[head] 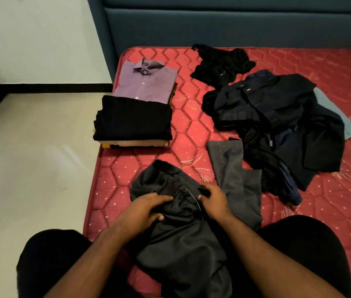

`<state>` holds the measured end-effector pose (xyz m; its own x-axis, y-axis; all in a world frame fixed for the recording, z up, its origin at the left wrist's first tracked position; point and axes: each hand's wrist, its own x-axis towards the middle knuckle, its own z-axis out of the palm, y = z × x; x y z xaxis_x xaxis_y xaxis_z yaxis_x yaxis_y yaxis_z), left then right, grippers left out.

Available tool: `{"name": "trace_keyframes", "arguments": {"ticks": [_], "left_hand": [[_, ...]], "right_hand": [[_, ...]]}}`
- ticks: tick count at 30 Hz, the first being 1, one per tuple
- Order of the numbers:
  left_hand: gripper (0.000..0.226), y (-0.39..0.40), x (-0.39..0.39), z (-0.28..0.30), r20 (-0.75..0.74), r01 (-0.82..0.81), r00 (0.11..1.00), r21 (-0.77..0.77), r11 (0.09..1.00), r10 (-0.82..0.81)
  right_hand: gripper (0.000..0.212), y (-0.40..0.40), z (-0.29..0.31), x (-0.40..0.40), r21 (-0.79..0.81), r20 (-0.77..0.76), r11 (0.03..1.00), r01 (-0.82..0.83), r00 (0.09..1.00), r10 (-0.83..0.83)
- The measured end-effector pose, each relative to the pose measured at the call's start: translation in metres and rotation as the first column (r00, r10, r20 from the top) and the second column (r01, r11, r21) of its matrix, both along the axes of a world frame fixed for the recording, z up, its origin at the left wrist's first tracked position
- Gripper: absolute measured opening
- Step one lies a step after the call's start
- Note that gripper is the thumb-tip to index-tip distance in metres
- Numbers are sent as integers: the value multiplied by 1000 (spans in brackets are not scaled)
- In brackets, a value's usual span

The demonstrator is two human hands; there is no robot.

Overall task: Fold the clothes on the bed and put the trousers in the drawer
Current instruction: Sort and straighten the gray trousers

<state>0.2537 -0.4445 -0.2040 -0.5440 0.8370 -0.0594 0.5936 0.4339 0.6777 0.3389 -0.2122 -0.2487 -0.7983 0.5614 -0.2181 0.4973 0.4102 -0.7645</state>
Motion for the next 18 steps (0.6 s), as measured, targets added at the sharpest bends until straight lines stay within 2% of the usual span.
{"name": "trace_keyframes", "arguments": {"ticks": [2,4,5,7,9,10,12,14,16,18], "left_hand": [[51,-8,0,5,-50,-61,997,44,997,63],[44,-14,-1,14,-30,-135,990,75,988,137],[42,-17,-2,17,-6,-160,987,74,984,161],[39,-20,-3,23,-24,-162,986,63,985,164],[31,-14,-11,40,-132,-118,983,74,990,128],[24,-7,-18,54,-216,-89,970,92,992,107],[16,8,-42,92,-420,-55,900,147,988,112],[20,28,-68,144,-589,-38,786,260,965,189],[18,41,-84,193,-634,10,734,368,930,243],[18,54,-92,236,-688,153,706,379,913,167]], "right_hand": [[54,5,3,-5,146,171,987,-70,984,44],[61,7,8,-11,265,430,938,-222,898,91],[57,6,11,-14,277,522,913,-300,845,119],[46,6,20,-25,222,557,913,-343,813,170],[37,15,38,-41,142,479,950,-278,859,180],[34,25,54,-52,157,417,958,-241,895,156],[25,50,106,-77,289,249,947,-143,966,69],[19,79,175,-97,428,40,903,-21,999,5],[18,98,243,-108,506,-146,859,86,989,-13],[11,111,318,-107,563,-232,816,135,973,0]]}}
